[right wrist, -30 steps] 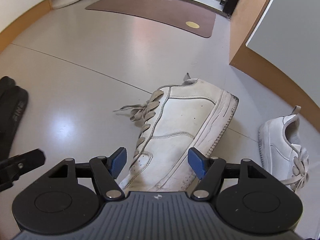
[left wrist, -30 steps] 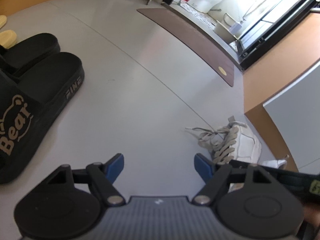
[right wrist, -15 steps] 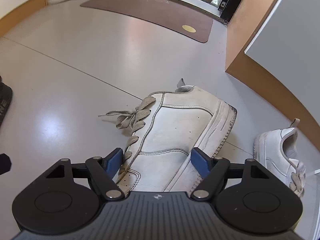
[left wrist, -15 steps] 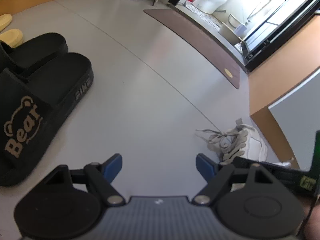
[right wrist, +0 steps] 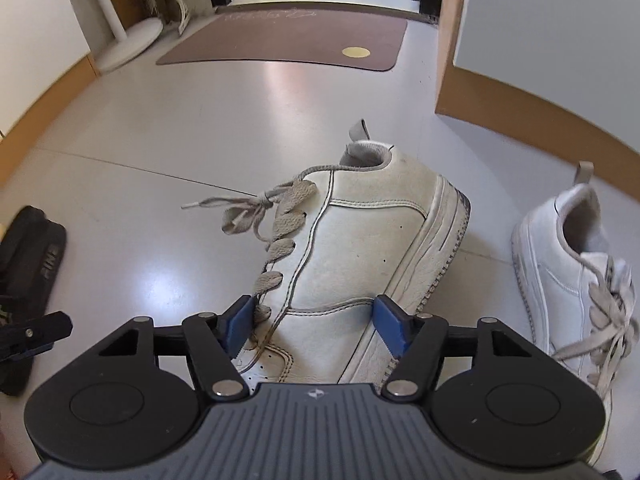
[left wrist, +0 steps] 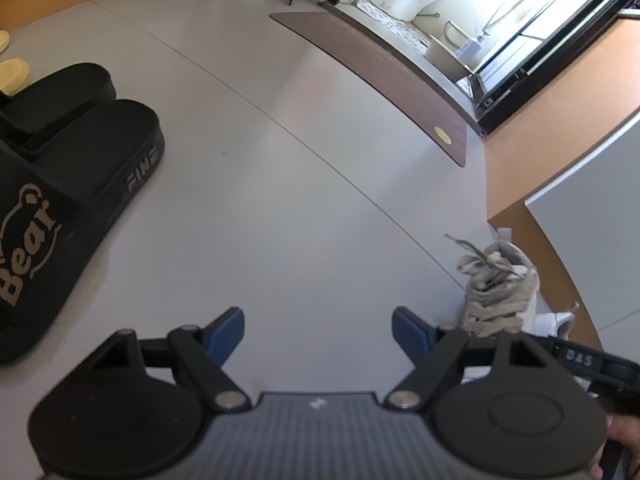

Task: Organize scattered shoes

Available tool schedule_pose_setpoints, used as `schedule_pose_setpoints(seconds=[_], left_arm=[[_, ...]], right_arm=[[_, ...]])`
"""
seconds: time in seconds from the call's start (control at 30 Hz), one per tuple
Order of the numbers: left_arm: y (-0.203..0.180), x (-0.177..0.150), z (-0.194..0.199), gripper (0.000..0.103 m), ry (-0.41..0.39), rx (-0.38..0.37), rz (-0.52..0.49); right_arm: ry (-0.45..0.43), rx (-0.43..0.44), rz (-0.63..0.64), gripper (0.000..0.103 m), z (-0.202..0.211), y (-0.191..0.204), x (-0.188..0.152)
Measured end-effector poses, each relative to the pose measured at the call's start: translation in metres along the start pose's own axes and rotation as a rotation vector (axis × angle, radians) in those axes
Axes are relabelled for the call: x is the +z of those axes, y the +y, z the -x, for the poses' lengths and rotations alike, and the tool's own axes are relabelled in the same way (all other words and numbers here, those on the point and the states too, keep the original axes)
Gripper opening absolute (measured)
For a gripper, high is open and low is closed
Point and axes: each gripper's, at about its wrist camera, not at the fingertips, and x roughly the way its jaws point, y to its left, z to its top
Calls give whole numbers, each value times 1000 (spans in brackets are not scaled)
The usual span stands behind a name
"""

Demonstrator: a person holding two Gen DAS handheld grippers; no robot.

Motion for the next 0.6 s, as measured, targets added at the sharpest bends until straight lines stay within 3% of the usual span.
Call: schedule_pose_setpoints(seconds=[0.3, 0.43, 0.53, 0.6], left_arm=[[-2, -2, -3, 83, 9, -4, -1], [-5, -4, -6, 83, 21, -11, -8], [-5, -5, -6, 83, 23, -13, -14], [-4, -4, -6, 83, 20, -9, -10]], right_arm=[[-3, -15, -39, 56, 4, -34, 4], [4, -71, -41, 48, 0, -53, 7], [33, -113, -25, 48, -6, -66, 3], [37, -110, -51, 59, -6, -74, -1]])
